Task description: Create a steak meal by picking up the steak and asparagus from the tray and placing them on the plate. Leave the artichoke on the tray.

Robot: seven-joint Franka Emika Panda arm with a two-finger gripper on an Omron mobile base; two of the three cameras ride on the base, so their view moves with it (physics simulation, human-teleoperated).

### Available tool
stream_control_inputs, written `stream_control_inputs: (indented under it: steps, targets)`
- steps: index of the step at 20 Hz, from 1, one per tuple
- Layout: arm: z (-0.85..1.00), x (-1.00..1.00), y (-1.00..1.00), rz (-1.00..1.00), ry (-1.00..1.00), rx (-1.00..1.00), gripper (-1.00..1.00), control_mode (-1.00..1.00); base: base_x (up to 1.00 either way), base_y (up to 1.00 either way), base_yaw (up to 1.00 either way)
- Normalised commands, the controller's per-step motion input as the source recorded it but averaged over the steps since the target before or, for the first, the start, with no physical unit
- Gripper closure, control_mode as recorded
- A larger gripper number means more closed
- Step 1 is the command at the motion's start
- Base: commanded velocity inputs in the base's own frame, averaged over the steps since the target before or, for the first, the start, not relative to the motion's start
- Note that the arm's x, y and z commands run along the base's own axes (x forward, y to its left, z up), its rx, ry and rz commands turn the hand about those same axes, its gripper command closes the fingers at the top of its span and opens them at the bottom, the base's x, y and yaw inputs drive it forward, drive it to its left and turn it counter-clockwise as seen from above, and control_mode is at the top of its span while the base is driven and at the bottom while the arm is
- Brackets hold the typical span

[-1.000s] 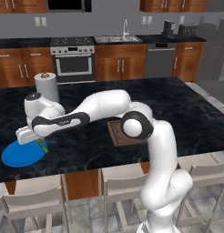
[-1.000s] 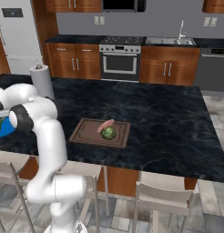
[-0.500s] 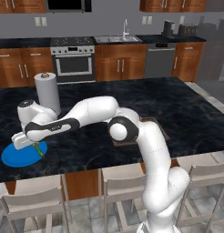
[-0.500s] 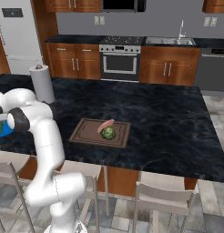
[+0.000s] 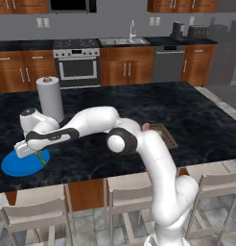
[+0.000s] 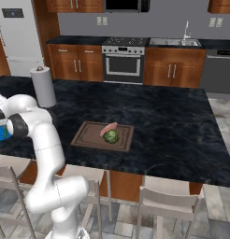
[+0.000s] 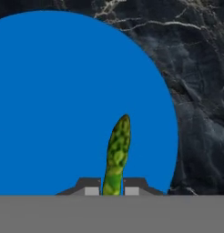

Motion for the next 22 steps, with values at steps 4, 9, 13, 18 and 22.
stream_control_inputs:
  steps: [4, 9, 13, 18, 22]
  targets:
    - [-0.09, 0.43, 0.23, 0.00, 0.00, 0.00, 1.00, -1.00, 0.00, 0.00, 0.00]
    - [-0.07, 0.35, 0.28, 0.00, 0.00, 0.00, 1.00, -1.00, 0.00, 0.00, 0.00]
    - [-0.04, 0.14, 0.16, 0.00, 0.00, 0.00, -1.00, -1.00, 0.00, 0.00, 0.00]
    - [0.00, -0.17, -0.10, 0.00, 0.00, 0.00, -1.00, -1.00, 0.00, 0.00, 0.00]
    - [0.01, -0.51, -0.23, 0.00, -0.03, 0.00, -1.00, -1.00, 0.00, 0.00, 0.00]
